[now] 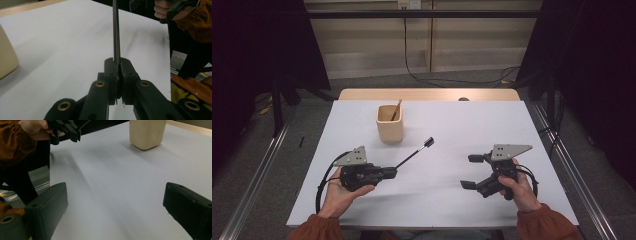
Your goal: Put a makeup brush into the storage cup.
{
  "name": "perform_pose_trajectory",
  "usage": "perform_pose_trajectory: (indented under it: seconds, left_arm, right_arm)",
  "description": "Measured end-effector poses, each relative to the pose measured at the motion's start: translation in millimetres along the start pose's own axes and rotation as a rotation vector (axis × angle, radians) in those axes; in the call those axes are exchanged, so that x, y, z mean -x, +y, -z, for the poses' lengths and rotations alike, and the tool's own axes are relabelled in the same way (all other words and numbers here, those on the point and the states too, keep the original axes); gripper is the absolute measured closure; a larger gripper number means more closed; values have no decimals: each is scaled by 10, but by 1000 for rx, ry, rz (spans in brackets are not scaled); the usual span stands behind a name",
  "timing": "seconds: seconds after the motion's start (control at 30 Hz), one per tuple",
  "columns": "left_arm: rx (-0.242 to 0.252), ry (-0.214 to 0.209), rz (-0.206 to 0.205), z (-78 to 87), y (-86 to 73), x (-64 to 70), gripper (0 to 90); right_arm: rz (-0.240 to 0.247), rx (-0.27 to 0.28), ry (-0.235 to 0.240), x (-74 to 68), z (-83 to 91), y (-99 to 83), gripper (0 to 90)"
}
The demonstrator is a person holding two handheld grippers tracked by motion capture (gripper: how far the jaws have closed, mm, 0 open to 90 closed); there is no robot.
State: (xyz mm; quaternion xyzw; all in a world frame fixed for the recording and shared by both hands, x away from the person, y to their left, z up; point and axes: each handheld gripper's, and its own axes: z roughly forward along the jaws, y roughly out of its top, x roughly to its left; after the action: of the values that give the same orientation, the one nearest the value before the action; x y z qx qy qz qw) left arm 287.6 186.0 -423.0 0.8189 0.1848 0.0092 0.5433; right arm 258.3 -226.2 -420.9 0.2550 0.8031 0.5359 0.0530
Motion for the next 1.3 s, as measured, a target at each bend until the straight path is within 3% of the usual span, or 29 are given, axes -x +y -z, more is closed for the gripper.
perform_pose_trajectory:
  seconds: [0.43,0.77,1.03,1.3]
  left_arm:
    - [79,-6,-16,-48,21,81,855]
    - [96,-25,-10,-76,56,125,855]
    - [99,-32,-15,-134,95,155,855]
    - [100,-38,-26,-204,152,183,855]
  right_arm:
    - [16,54,34,-32,-27,29,58]
    - [10,76,24,-70,-97,104,119]
    - [28,111,100,-117,-122,207,130]
    - [13,136,108,-137,-207,371,126]
